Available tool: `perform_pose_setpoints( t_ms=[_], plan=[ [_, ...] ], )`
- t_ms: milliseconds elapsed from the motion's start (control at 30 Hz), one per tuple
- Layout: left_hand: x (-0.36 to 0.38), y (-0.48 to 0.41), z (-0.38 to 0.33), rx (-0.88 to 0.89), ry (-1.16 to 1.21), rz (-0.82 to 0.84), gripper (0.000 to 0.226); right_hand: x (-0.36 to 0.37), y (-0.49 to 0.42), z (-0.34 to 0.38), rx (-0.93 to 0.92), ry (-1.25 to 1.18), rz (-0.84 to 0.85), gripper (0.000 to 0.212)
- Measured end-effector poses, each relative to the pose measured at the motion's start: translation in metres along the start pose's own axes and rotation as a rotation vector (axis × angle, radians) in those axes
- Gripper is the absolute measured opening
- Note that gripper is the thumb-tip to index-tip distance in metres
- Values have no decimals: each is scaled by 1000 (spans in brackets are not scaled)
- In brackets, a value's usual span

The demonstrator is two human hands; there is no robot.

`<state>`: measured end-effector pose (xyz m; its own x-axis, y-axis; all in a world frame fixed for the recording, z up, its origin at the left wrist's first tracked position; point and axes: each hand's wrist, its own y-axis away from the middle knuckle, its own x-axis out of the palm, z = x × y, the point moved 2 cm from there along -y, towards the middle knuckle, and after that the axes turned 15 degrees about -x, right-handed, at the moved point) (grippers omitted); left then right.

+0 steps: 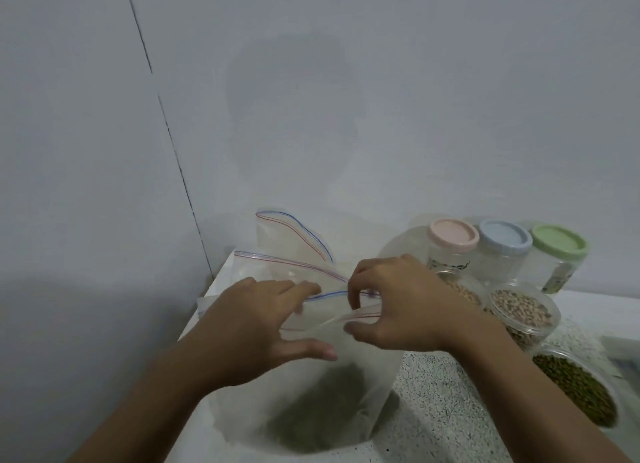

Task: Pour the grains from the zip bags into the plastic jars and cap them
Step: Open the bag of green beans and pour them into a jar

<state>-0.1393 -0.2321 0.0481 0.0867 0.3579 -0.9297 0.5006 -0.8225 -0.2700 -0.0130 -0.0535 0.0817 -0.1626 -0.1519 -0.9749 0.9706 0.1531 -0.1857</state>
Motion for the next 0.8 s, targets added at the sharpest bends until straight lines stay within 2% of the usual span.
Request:
perform_pose_setpoints(
  t_ms=[67, 133, 200, 267, 367, 433, 533, 667, 800],
  plan=[
    [4, -4, -2, 102, 7, -66, 65, 2, -7, 7, -22, 55, 41, 29],
    [5, -8, -1, 157, 7, -107, 36, 9, -14, 13, -104, 8, -2, 21],
    [3, -13, 1, 171, 27, -119, 19, 17, -18, 14, -165, -83, -42, 10],
    [1, -14, 6, 146, 64, -95, 23, 21, -19, 12, -197, -122, -57, 7],
    [1, -14, 19, 109, 110, 2, 43, 19, -16, 8, -274, -216, -61, 8],
    [0, -13, 27, 144, 137, 19, 41, 19, -12, 3, -289, -322, -71, 6],
    [-6, -13, 41, 134, 238, 50, 27, 19, -4, -8, -207, -533, -159, 13],
    [-12, -8, 50, 74, 262, 98, 31, 18, 7, -9, -137, -680, -180, 26],
    [-26, -4, 65, 8, 224, 100, 39, 17, 16, -22, -43, -757, -201, 9]
  ],
)
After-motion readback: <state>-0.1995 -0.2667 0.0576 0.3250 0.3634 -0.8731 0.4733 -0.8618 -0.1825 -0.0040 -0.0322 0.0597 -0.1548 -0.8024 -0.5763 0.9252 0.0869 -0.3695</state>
